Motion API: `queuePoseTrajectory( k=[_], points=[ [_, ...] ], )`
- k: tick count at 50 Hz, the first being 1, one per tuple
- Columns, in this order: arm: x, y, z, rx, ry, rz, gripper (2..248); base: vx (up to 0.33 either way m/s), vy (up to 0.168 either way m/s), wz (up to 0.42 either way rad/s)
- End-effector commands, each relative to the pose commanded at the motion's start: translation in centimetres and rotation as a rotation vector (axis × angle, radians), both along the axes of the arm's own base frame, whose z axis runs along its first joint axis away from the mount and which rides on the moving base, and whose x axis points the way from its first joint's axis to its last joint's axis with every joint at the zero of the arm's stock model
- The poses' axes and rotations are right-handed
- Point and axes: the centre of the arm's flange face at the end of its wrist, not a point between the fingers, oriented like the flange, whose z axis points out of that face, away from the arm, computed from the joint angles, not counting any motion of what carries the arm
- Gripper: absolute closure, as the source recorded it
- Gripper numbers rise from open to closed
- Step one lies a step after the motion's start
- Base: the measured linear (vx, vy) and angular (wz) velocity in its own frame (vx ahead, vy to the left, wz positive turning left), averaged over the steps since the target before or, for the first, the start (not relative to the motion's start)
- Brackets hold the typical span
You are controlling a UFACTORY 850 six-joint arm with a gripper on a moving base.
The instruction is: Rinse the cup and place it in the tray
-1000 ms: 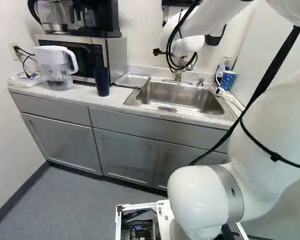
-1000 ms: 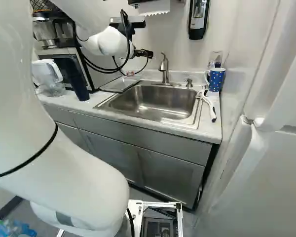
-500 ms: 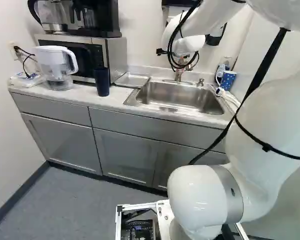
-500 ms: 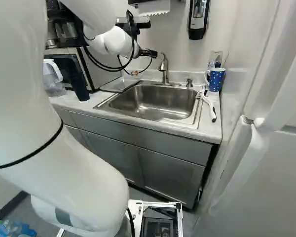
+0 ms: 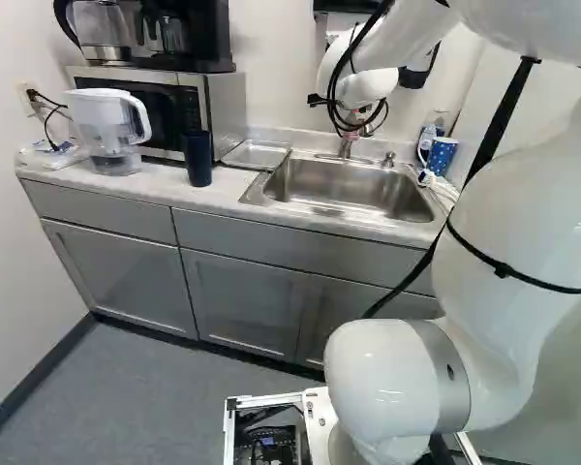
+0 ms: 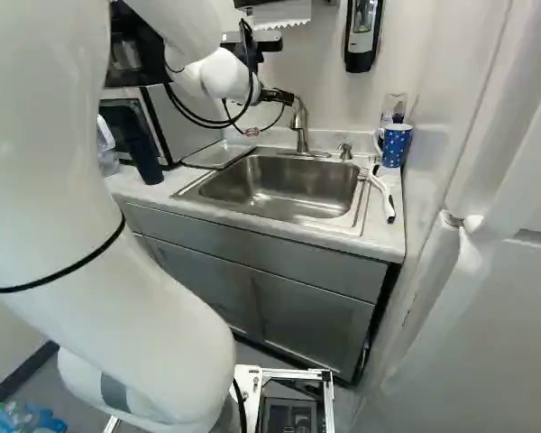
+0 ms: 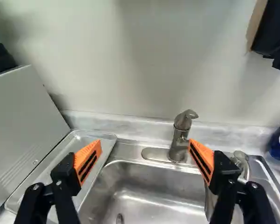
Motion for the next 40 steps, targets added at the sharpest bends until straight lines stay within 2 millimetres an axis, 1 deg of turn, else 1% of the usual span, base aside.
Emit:
queuePoseTrajectory(
  k=[40],
  points=[
    [3.3,-1.3,-0.2,0.001,0.01,-0.016,3,0.0,0.0,0.0]
  ],
)
